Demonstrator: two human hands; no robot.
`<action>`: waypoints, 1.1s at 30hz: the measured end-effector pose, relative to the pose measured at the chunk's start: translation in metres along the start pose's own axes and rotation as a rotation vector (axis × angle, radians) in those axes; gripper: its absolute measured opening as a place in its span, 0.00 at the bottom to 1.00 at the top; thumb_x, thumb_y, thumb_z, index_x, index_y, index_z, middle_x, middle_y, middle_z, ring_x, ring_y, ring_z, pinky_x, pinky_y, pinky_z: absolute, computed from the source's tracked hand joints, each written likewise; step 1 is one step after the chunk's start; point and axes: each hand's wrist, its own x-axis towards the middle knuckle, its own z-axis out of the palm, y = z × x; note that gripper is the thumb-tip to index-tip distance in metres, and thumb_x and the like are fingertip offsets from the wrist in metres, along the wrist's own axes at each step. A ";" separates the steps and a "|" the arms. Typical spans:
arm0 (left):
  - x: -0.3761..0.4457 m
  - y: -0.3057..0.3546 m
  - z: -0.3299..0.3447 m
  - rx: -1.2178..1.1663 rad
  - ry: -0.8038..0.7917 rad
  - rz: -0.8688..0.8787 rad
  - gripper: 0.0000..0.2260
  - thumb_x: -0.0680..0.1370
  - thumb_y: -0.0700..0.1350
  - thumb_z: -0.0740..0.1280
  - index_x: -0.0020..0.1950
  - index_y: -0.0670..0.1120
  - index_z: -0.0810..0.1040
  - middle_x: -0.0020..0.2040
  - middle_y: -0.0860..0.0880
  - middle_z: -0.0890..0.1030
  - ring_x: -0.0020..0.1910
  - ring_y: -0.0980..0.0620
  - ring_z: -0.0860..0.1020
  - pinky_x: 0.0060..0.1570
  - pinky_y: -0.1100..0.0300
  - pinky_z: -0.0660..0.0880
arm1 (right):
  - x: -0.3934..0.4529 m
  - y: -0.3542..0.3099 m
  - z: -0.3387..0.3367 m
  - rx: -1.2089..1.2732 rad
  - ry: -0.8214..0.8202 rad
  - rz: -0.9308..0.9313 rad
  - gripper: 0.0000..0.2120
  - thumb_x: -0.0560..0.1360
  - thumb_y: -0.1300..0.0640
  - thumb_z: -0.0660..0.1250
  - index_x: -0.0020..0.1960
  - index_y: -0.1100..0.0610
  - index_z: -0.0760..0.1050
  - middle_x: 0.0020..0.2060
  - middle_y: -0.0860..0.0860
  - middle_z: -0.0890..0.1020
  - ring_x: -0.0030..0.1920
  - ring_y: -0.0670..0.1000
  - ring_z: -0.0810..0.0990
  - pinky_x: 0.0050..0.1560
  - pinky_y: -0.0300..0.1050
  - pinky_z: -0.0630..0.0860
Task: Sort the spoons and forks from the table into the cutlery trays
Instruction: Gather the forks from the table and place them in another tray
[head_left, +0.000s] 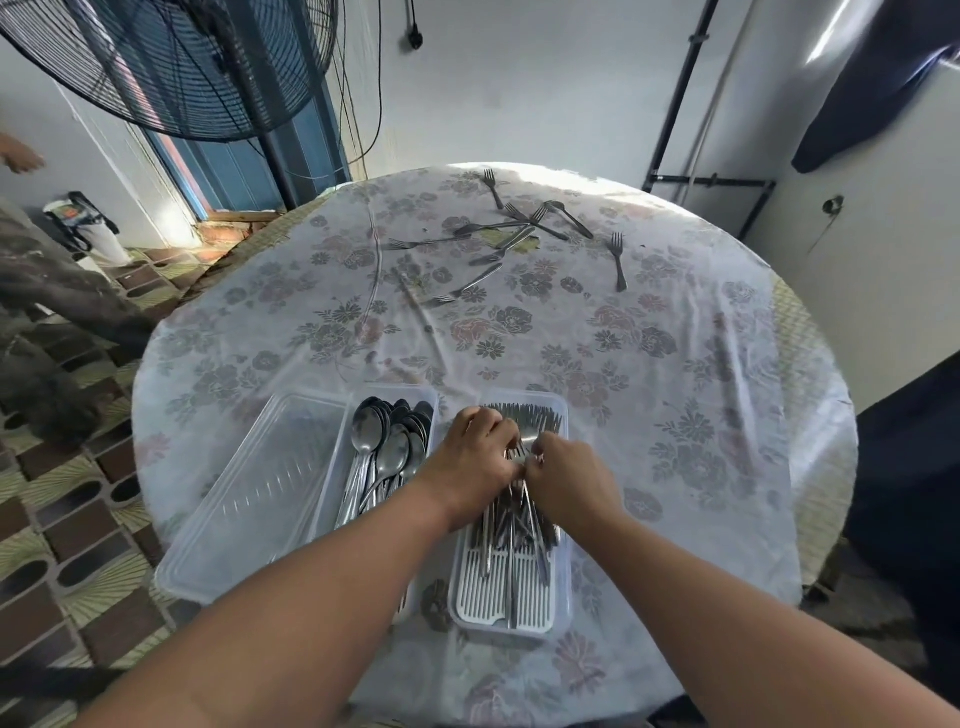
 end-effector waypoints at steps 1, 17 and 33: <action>-0.001 -0.003 0.001 0.021 0.019 0.012 0.11 0.70 0.45 0.79 0.49 0.47 0.83 0.52 0.46 0.77 0.57 0.42 0.71 0.59 0.44 0.70 | 0.000 0.001 0.001 -0.003 0.002 -0.001 0.06 0.82 0.54 0.60 0.50 0.53 0.75 0.37 0.50 0.78 0.35 0.50 0.77 0.32 0.45 0.75; -0.032 -0.026 -0.012 -0.097 -0.045 -0.267 0.16 0.81 0.52 0.52 0.59 0.47 0.75 0.51 0.48 0.78 0.51 0.47 0.74 0.52 0.49 0.70 | 0.015 0.006 -0.010 0.521 0.033 0.268 0.24 0.82 0.43 0.63 0.37 0.58 0.79 0.27 0.51 0.77 0.30 0.51 0.73 0.36 0.45 0.70; 0.008 0.005 -0.036 -1.018 -0.040 -0.920 0.12 0.83 0.52 0.67 0.47 0.49 0.86 0.27 0.53 0.74 0.28 0.51 0.69 0.33 0.58 0.65 | -0.001 -0.014 0.002 -0.271 -0.084 0.030 0.15 0.76 0.47 0.70 0.35 0.53 0.73 0.35 0.49 0.79 0.40 0.54 0.79 0.51 0.51 0.79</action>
